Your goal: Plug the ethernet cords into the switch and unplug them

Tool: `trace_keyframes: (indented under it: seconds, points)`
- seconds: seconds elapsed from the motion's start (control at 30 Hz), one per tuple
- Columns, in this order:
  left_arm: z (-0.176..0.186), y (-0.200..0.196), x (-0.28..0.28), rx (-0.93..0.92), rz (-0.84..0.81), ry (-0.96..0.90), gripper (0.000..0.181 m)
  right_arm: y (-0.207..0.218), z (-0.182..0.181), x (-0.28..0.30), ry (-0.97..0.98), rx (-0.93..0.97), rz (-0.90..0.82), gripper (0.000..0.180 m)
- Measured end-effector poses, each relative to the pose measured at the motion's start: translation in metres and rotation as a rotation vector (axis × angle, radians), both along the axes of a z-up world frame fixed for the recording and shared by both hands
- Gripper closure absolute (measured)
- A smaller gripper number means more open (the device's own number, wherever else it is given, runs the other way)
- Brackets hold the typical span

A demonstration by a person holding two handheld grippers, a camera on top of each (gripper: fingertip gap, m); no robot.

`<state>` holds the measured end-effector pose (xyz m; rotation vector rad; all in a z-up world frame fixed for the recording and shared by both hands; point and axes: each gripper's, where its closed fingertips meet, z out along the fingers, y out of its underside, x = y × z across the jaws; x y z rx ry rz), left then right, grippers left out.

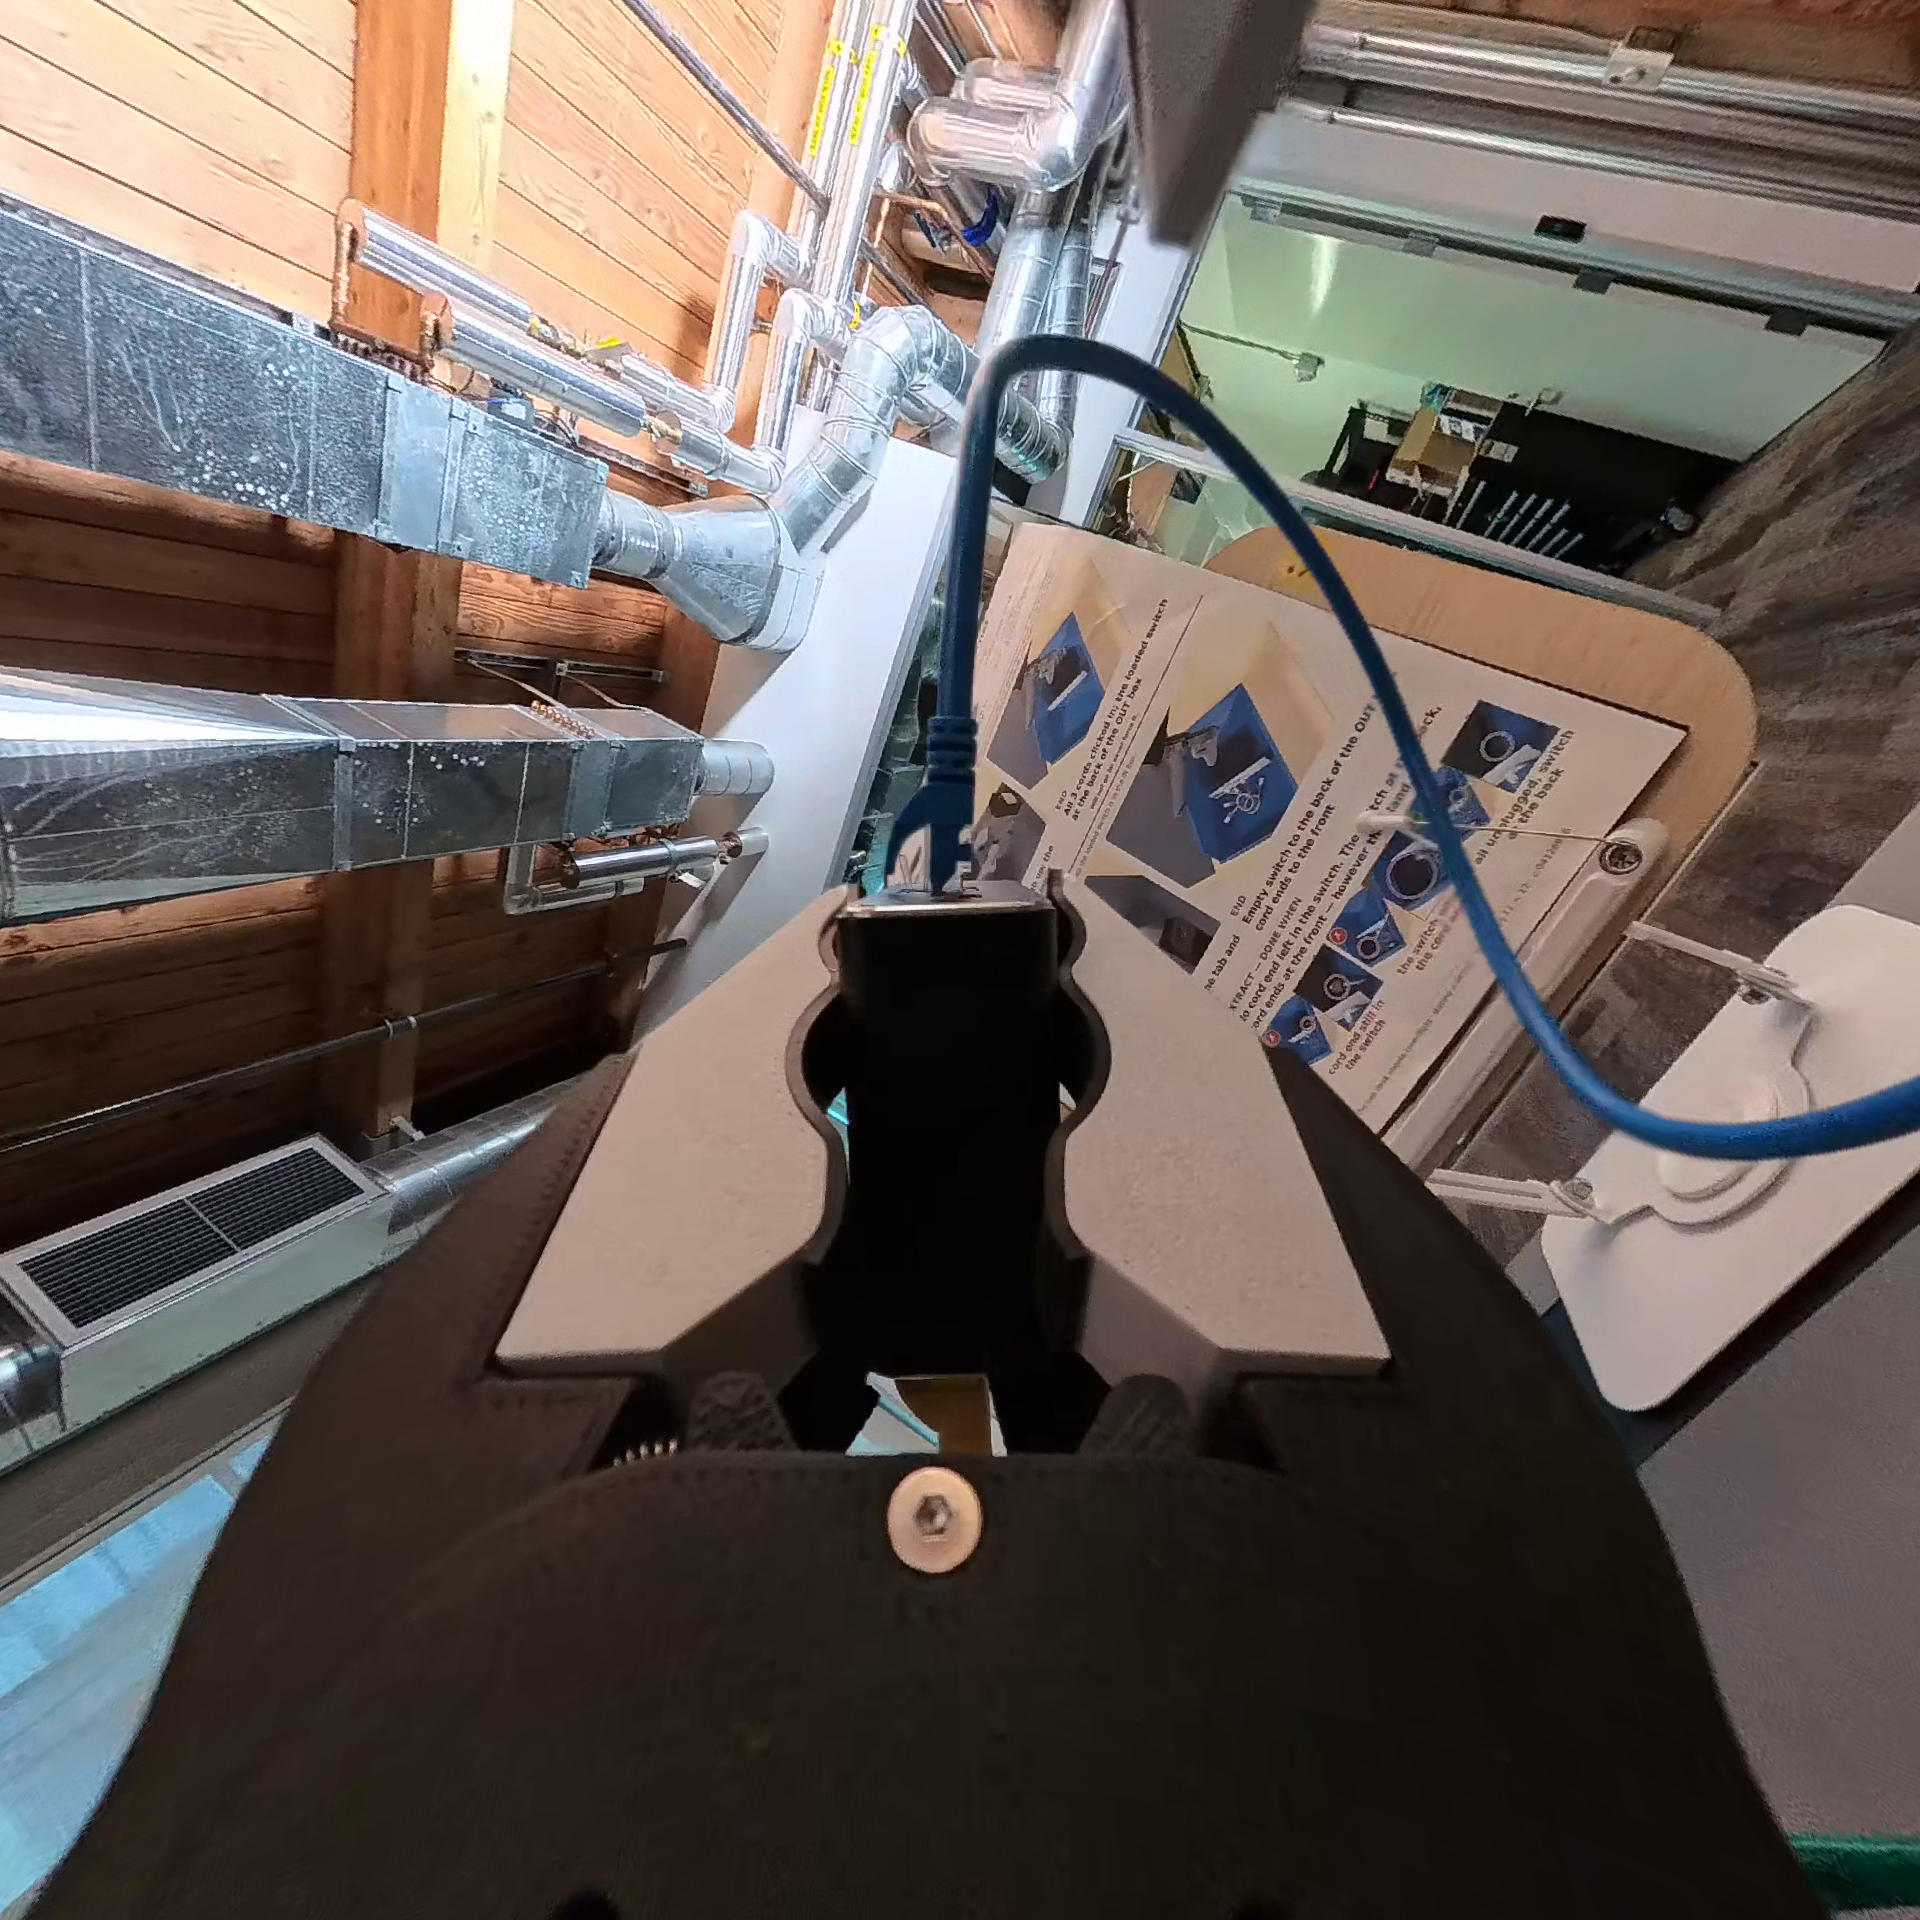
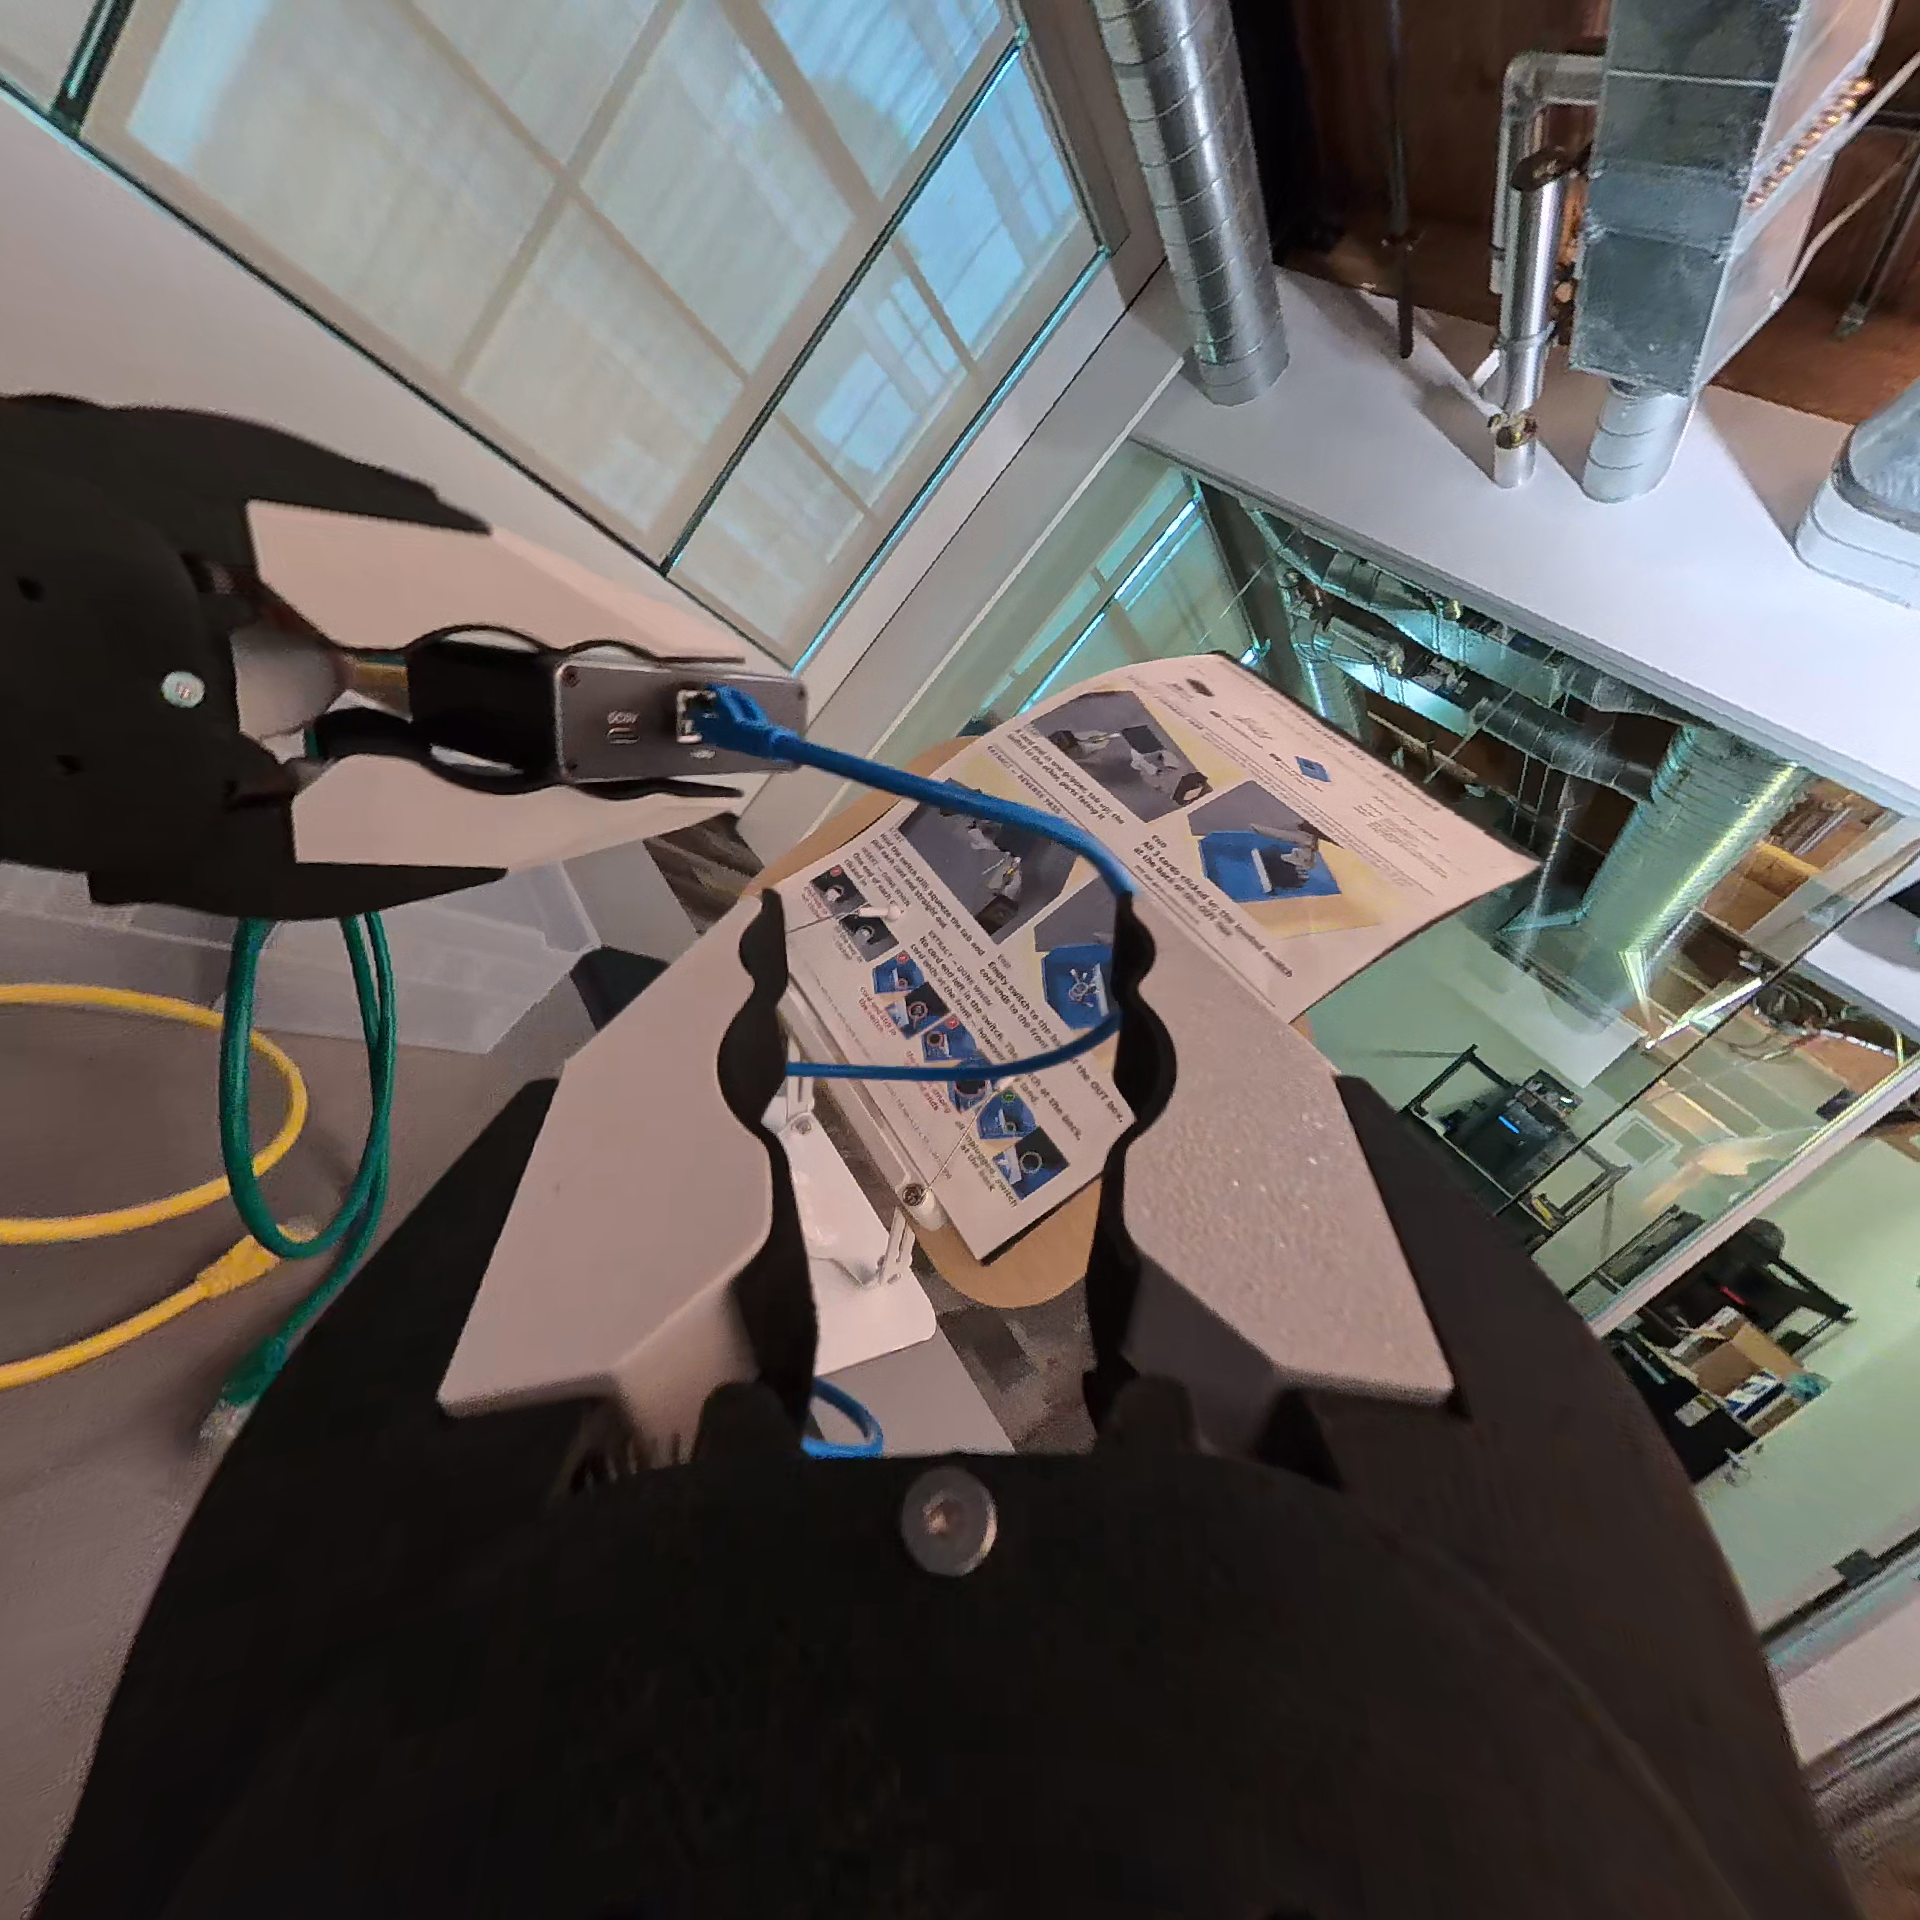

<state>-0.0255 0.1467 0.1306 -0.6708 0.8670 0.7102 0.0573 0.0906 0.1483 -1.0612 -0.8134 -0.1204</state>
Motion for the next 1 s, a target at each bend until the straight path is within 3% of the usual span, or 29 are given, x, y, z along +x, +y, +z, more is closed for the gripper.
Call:
trace_keyframes:
  seconds: [0.03, 0.5, 0.8, 0.9, 1.0]
  points:
    - [0.0, 0.001, 0.0, -0.005, -0.003, -0.003, 0.148, 0.002, -0.005, -0.003, -0.025, -0.004, -0.002, 0.118]
    - [-0.004, 0.005, -0.004, -0.173, -0.127, -0.045, 0.148, 0.026, -0.054, -0.031, -0.327, -0.028, -0.088, 0.13]
    - [0.002, -0.029, 0.014, -0.413, -0.442, -0.101, 0.148, 0.023, -0.059, -0.05, -0.221, -0.109, 0.048, 0.133]
    - [0.001, -0.046, 0.024, -0.535, -0.589, -0.105, 0.148, 0.023, -0.055, -0.054, -0.151, -0.146, 0.067, 0.12]
    - [0.001, -0.064, 0.03, -0.635, -0.716, -0.087, 0.148, 0.022, -0.05, -0.051, -0.156, -0.128, 0.046, 0.119]
